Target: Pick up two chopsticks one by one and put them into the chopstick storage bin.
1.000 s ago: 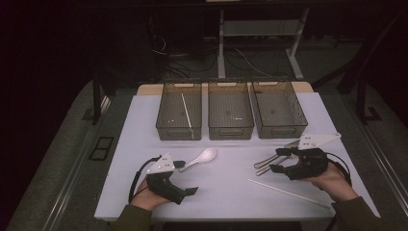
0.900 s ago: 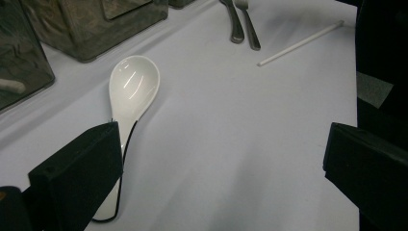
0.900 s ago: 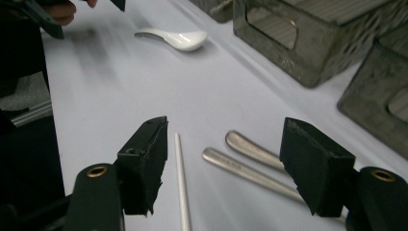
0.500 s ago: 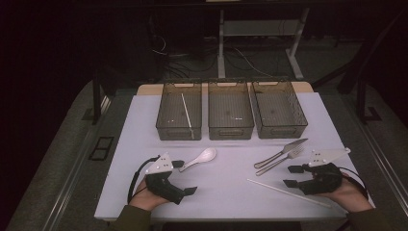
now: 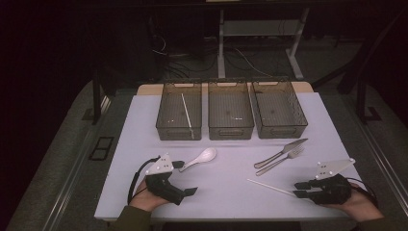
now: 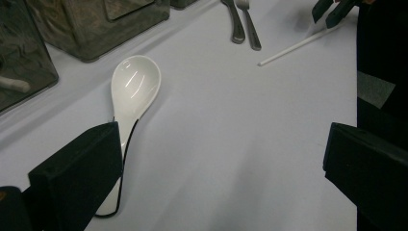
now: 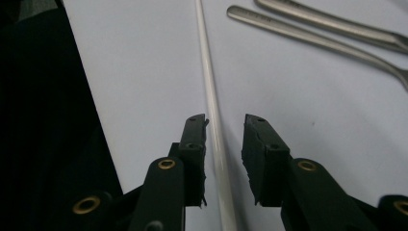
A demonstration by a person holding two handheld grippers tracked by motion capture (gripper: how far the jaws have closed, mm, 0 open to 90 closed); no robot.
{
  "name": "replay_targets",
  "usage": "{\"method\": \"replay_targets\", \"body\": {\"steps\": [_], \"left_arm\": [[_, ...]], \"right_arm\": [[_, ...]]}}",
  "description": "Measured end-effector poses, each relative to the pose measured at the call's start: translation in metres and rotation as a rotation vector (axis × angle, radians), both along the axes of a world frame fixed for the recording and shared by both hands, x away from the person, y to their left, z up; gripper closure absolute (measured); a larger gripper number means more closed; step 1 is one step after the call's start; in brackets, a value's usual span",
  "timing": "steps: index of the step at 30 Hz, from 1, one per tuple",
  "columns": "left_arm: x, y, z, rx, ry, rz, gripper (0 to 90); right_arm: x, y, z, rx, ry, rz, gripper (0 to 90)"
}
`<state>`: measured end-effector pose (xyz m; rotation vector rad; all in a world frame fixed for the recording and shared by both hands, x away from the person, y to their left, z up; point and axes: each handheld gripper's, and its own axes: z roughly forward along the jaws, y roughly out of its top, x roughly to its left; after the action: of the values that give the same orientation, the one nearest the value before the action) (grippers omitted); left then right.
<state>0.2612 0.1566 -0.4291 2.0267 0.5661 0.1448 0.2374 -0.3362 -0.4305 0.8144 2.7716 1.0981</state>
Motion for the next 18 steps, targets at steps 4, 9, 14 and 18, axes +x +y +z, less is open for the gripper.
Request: {"method": "replay_targets", "body": {"steps": [4,9,14,18], "left_arm": [[0.0002,0.0004,-0.0001,-0.002,0.002,0.001,0.0],[0.0001,0.0001,-0.0001,-0.004,0.000,0.001,0.0],[-0.0001,0.0008,0.0002,-0.003,0.002,0.003,0.0],[-0.0002,0.0004,0.0001,-0.004,0.003,0.002,0.0]], "right_arm": [[-0.0027,-0.0024,-0.0044,-0.027,0.006,0.011,74.5],[-0.0032,-0.0042,-0.0076,-0.060,0.005,0.024,78.1],[-0.0038,-0.0040,-0.0085,-0.072,0.004,0.040,79.5],[-0.0039,-0.0037,-0.0097,-0.082,0.002,0.048,82.2]]}}
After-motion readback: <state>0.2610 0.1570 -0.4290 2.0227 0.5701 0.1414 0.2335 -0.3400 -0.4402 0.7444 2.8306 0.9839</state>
